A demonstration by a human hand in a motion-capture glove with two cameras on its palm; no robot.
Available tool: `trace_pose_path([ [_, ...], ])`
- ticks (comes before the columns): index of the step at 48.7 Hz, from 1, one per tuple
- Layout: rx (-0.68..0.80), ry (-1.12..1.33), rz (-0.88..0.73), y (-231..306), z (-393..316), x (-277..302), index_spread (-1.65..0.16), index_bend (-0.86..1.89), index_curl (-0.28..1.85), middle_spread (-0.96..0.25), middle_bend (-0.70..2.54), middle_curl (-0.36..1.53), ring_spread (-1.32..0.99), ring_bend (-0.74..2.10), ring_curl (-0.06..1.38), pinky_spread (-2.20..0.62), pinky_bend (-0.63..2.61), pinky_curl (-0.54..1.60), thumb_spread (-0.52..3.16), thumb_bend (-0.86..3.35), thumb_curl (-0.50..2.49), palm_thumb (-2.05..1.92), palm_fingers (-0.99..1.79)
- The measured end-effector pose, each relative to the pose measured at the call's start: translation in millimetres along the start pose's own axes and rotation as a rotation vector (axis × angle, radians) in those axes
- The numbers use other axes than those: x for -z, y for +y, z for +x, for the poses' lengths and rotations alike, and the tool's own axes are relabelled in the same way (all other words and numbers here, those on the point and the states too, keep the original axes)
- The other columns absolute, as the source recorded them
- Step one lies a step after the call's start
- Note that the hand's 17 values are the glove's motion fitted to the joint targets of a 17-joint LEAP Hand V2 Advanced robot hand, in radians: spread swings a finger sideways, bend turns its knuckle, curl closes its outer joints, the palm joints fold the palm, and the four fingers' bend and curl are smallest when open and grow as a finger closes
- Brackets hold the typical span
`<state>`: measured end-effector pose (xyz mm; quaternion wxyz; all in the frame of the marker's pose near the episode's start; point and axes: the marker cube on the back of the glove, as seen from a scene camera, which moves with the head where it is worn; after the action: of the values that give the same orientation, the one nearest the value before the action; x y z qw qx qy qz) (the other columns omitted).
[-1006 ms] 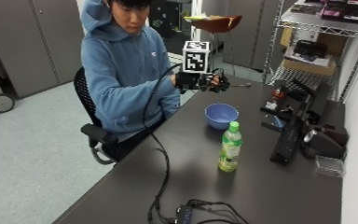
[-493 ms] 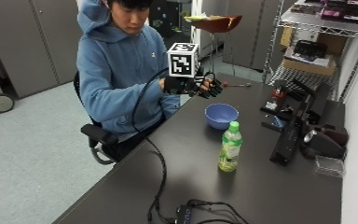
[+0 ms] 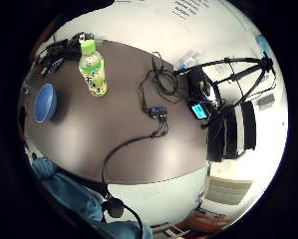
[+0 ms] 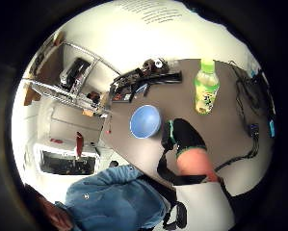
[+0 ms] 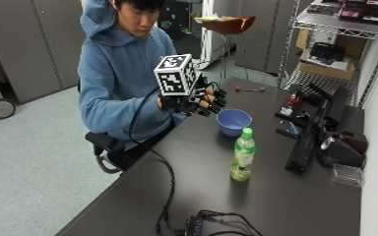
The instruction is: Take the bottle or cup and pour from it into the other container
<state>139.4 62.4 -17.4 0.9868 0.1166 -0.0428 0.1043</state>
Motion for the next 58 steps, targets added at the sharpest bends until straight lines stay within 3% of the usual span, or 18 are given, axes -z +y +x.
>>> trace_pose_path([
  [33, -0.077, -0.292, 0.106, -24, 102, -44, -0.36, 0.13, 0.24, 0.04, 0.19, 0.32, 0.12, 0.36, 0.28, 0.25, 0.28, 0.35, 0.99, -0.03, 0.46, 0.65, 0.22],
  [58, -0.003, -0.705, 0.161, -73, 95, -123, -0.37, 0.12, 0.2, 0.07, 0.19, 0.3, 0.13, 0.45, 0.31, 0.26, 0.4, 0.38, 0.94, -0.02, 0.43, 0.63, 0.13],
])
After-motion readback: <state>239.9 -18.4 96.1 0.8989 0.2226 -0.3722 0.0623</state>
